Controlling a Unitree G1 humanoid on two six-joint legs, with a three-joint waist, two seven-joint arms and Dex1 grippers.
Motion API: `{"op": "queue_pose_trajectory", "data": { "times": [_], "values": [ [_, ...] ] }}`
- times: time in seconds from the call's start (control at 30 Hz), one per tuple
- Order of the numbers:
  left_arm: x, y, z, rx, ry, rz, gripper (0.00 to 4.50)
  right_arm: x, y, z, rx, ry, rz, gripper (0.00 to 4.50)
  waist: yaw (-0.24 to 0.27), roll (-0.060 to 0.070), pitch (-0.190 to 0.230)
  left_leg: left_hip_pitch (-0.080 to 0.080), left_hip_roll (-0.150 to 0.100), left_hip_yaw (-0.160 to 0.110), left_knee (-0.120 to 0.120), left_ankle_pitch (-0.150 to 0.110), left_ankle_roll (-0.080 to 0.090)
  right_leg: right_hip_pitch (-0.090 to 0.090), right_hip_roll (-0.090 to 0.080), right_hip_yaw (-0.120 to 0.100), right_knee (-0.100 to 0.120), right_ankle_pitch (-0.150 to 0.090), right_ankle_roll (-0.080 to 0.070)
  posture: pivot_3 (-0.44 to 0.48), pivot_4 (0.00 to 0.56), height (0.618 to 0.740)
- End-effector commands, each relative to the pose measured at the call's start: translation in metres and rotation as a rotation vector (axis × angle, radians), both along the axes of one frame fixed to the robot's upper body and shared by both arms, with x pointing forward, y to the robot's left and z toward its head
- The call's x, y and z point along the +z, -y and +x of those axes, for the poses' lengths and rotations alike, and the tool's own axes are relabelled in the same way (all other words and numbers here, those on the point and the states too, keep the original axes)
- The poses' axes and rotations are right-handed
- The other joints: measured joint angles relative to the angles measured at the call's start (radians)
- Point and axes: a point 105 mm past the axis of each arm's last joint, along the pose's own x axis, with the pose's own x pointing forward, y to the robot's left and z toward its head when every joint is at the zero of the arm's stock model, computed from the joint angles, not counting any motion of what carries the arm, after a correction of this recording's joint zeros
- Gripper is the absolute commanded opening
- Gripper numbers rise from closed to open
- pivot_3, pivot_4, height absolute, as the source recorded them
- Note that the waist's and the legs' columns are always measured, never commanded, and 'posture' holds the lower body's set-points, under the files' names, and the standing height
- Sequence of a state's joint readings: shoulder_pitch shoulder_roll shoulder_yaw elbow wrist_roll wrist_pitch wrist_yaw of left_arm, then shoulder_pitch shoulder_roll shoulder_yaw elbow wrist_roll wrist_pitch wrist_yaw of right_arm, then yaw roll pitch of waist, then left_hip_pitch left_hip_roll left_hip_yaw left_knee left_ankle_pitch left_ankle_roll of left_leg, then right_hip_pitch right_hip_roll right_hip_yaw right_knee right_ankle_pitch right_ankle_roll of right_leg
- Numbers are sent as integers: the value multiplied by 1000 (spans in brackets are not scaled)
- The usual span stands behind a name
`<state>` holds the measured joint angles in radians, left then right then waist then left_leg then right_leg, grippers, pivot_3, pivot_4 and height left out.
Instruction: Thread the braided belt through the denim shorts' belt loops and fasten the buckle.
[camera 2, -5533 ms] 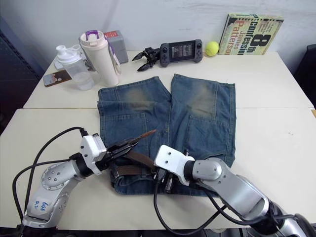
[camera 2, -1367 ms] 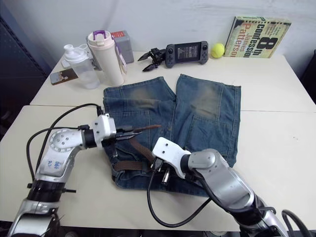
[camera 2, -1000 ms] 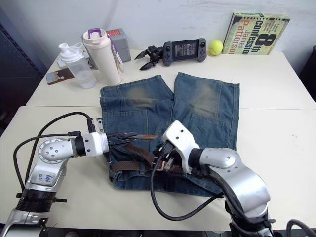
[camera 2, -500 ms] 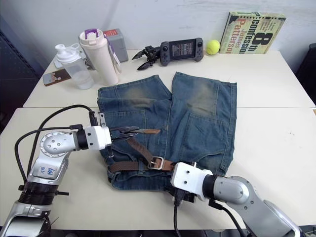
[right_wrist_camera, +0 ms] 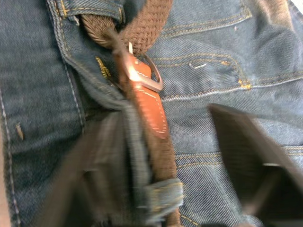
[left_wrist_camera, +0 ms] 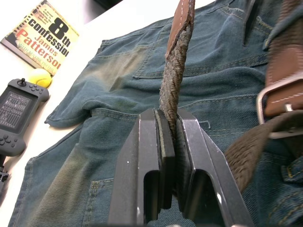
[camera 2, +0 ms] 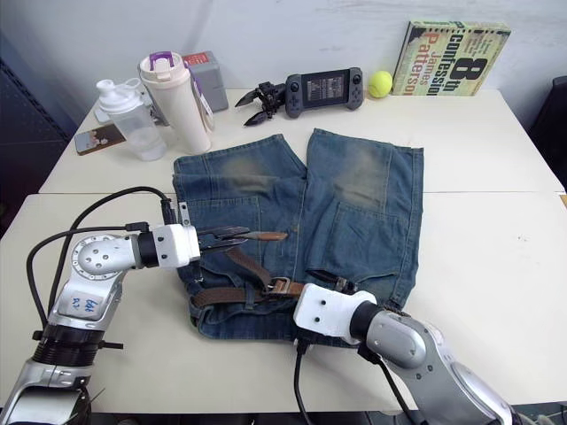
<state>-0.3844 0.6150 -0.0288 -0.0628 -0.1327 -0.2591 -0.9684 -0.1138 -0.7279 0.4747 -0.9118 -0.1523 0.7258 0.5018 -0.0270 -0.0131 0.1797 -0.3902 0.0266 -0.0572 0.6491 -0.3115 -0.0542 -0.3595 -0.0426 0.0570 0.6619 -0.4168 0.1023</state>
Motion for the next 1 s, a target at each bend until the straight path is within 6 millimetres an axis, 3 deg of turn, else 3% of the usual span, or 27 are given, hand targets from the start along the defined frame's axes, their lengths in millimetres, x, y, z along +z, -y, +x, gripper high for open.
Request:
{"op": "queue_pose_trajectory", "data": {
  "times": [0.03,0.1,0.33,0.57,0.67,0.77,1.0],
  "values": [
    [1,1,-1,-16,-8,32,0,14,-10,1,18,60,25,843,-1,0,0,0,0,0,0,0,0,0,0,0,0,0,0,0,150,739],
    [-3,0,0,-15,-26,54,0,11,-11,4,16,52,6,62,-1,0,0,0,0,0,0,0,0,0,0,0,1,0,0,0,150,739],
    [1,-6,10,20,-32,70,0,1,-13,14,11,-22,-52,62,-1,0,0,1,0,0,2,0,0,0,0,0,2,0,0,0,150,739],
    [1,-9,12,31,-33,87,0,4,-19,6,85,-69,-62,62,-3,0,0,1,0,0,1,0,0,0,0,-1,3,0,0,0,150,739],
    [1,-8,11,27,-35,82,0,8,-16,6,92,-61,-80,1122,-2,0,0,1,0,0,2,0,0,0,0,-1,3,0,0,0,150,739],
    [0,-6,9,21,-36,79,0,12,-17,8,101,-24,-96,2551,-2,0,0,1,0,0,1,0,0,0,0,-1,3,0,0,0,150,739],
    [0,-5,8,22,-33,79,0,11,-23,10,118,-27,-109,2551,-2,0,0,1,0,1,2,0,0,-1,0,-1,4,0,0,0,150,739]
  ]
}}
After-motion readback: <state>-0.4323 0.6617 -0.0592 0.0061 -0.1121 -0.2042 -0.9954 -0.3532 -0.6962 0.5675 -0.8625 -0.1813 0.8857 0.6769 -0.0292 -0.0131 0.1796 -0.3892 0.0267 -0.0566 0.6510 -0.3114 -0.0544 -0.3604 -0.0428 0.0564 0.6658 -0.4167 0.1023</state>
